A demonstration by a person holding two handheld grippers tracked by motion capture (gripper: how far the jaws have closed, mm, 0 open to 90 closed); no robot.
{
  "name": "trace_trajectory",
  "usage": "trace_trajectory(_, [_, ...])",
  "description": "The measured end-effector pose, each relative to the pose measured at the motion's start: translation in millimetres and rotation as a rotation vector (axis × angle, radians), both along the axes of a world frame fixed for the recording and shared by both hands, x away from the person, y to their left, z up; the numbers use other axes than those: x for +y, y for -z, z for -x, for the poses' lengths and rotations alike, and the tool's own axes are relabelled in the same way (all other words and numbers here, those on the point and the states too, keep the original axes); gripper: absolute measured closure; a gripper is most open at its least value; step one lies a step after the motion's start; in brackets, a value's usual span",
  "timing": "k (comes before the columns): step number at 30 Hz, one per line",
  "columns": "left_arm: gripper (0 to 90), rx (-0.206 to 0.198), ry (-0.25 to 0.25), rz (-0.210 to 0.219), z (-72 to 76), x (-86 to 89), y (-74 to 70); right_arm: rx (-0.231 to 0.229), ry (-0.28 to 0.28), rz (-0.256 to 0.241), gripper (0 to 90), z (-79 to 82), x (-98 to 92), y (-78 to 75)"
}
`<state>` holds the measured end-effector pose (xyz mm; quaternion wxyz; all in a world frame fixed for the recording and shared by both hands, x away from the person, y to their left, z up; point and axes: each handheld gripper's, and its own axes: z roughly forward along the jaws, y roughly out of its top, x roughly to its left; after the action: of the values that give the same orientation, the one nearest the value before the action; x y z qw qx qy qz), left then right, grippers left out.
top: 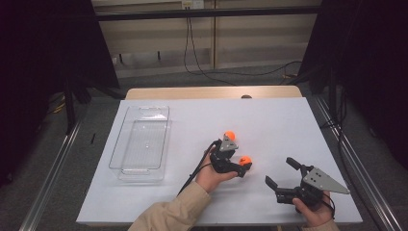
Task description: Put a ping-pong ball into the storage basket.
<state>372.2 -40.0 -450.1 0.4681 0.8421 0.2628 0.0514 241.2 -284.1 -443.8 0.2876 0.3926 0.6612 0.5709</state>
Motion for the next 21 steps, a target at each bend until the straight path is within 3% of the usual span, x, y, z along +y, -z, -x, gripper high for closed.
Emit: trace_trajectory(21, [29.2, 0.031, 0.031, -0.021, -1.7, -2.6, 4.0, -0.001, -0.001, 0.001, 1.3, -0.7, -0.1, -0.2])
